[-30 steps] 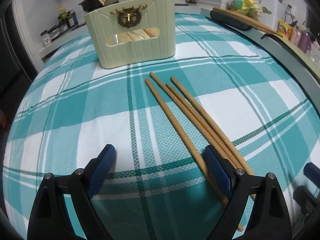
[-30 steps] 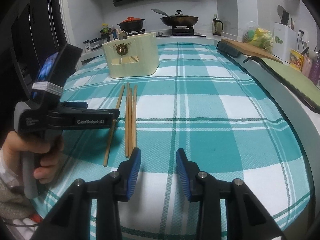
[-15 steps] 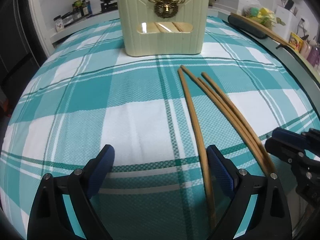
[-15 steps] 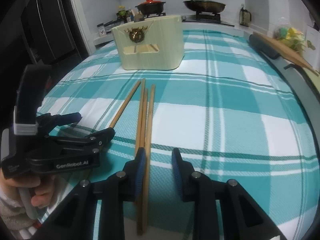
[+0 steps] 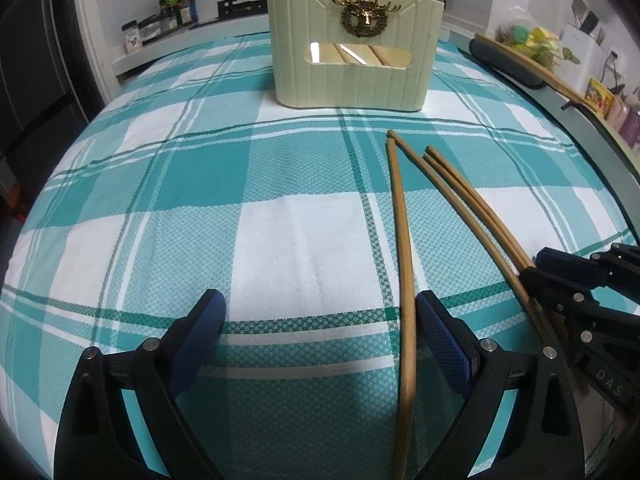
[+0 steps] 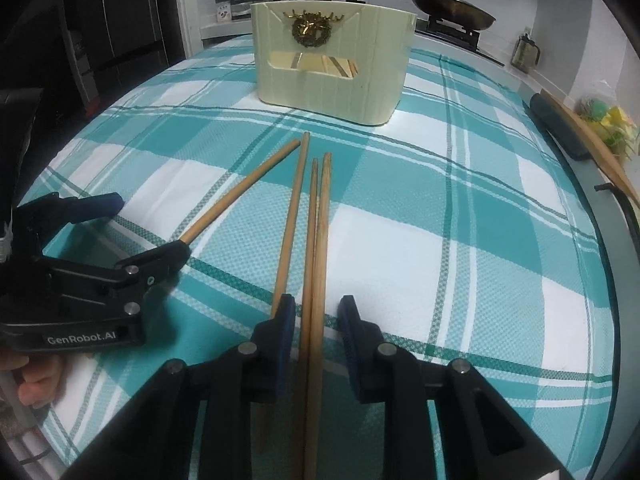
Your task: Organize utensils
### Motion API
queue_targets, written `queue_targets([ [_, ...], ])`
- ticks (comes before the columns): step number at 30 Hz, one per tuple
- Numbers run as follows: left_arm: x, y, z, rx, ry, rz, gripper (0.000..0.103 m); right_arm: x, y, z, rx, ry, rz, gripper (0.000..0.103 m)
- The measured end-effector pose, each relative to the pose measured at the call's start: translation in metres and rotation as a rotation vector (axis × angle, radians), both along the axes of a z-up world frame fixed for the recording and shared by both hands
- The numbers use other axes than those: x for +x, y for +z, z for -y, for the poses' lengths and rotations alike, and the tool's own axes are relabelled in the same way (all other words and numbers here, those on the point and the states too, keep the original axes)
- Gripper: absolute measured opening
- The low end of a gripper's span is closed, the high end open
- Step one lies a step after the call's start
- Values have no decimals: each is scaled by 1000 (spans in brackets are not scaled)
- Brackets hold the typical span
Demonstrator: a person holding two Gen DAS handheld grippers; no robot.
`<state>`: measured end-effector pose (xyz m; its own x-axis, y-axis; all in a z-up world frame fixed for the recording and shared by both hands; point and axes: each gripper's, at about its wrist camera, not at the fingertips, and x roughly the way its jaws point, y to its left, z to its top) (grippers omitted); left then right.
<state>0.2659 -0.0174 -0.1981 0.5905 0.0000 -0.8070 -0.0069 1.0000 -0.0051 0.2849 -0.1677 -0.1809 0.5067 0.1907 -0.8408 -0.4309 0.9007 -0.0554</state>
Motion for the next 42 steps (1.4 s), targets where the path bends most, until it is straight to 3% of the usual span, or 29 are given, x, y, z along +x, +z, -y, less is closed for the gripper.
queue_targets([
  [4,-1,0,-1,-2,2,1,96,2,2,13,53,-103,-22,22],
  [5,-1,0,-1,-1,2,1,96,1,2,14,82,-94,-32,27],
  [11,-1,0,0,7,3,4,96,10,15,21,175,-73,-34,24],
  [13,-1,0,0,6,3,4,96,18,15,20,146,-71,-19,24],
  [16,-1,0,0,5,3,3,96,30,5,12,86,-32,-49,14],
  [23,-2,0,0,7,1,3,96,32,0,-5,-49,47,-47,10],
  [25,-3,0,0,4,-9,6,90,35,1,-3,-73,17,-35,8],
  [28,-8,4,8,19,-60,25,70,38,2,15,-52,-102,-35,8],
  [31,-13,7,22,54,-109,43,32,32,3,36,-23,-185,-33,8],
  [32,-14,8,26,75,-115,47,11,28,3,43,-14,-209,-35,8],
  [33,-15,8,28,87,-116,45,6,25,3,48,-7,-226,-36,8],
  [42,-33,9,-6,60,-17,-3,5,-9,4,66,16,-260,-41,9],
])
